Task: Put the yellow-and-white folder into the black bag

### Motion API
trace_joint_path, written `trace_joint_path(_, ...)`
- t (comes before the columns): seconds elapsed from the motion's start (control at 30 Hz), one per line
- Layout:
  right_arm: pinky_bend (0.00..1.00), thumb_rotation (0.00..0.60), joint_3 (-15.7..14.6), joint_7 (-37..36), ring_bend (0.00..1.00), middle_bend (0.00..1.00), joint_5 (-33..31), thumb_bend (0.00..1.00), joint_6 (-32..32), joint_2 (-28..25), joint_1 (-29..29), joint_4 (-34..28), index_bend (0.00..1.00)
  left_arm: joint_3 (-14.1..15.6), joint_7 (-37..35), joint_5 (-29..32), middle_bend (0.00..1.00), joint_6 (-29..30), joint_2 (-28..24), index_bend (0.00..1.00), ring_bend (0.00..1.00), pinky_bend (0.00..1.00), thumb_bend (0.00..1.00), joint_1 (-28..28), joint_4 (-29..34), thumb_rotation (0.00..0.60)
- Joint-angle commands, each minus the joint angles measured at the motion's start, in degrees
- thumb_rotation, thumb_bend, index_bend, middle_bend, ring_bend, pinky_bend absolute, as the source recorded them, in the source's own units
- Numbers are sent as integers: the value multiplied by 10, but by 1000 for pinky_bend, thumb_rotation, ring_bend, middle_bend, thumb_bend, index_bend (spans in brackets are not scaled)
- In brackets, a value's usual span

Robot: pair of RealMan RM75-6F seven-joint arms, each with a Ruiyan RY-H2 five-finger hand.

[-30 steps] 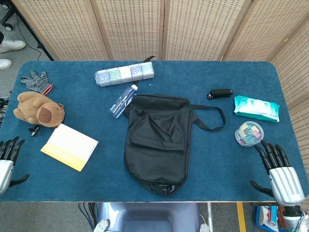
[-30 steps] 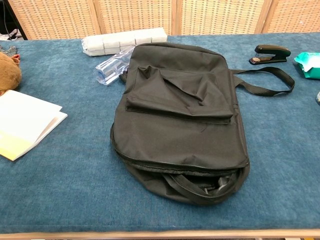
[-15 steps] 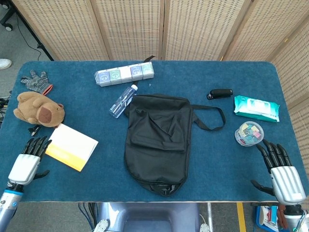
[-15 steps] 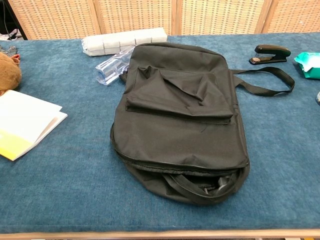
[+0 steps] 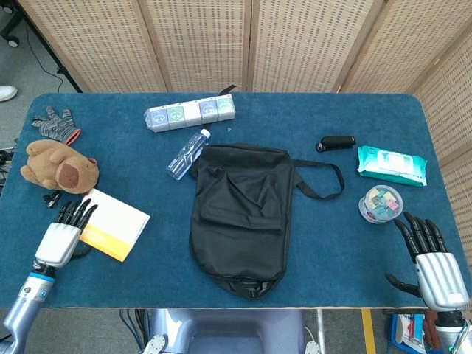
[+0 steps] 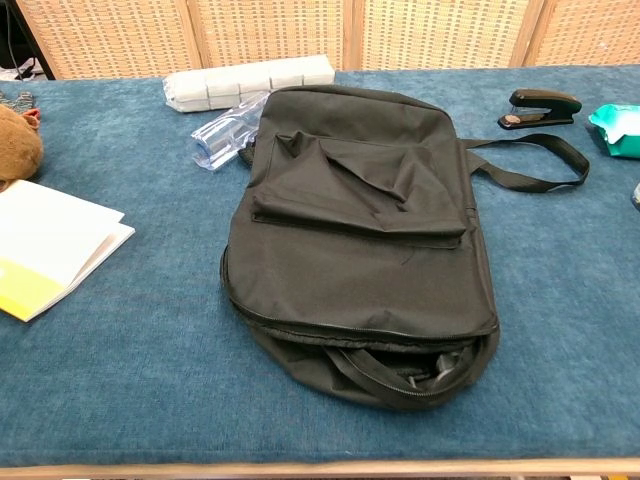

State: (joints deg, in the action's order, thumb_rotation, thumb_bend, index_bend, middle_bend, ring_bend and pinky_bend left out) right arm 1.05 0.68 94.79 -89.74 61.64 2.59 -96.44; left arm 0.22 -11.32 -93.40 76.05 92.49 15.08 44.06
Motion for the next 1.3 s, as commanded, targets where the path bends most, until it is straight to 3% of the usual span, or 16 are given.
trace_joint_path(0.03, 0, 600, 0, 0, 0, 0, -1, 0, 0, 0, 0, 0, 0, -1, -3, 3, 0, -5, 7, 0, 0, 0, 0, 5, -8, 600)
trace_joint_path(0.4, 0, 600, -1, 1, 0, 0, -2, 0, 3, 0, 1, 1, 0, 3, -4, 6, 0, -3, 26, 0, 0, 0, 4, 15, -36, 600)
trace_joint_path(0.7, 0, 600, -2, -2, 0, 0, 4, 0, 0, -2, 0, -2, 0, 4, 1, 7, 0, 1, 41, 8, 0, 6, 231, 25, -52, 600)
trace_joint_path(0.9, 0, 600, -3, -4, 0, 0, 5, 0, -1, -4, -1, -4, 0, 6, 0, 4, 8, 10, 51, 145, 7, 187, 354, 30, -66, 600)
trace_joint_path(1.07, 0, 600, -3, -5, 0, 0, 6, 0, -2, -6, -1, -5, 0, 6, -6, 2, 147, 25, 61, 303, 174, 344, 441, 31, -81, 600)
trace_joint_path(1.3, 0, 600, -4, -4, 0, 0, 7, 0, 0, -6, -1, -6, 0, 5, -3, 3, 245, 38, 81, 434, 271, 403, 447, 33, -113, 600)
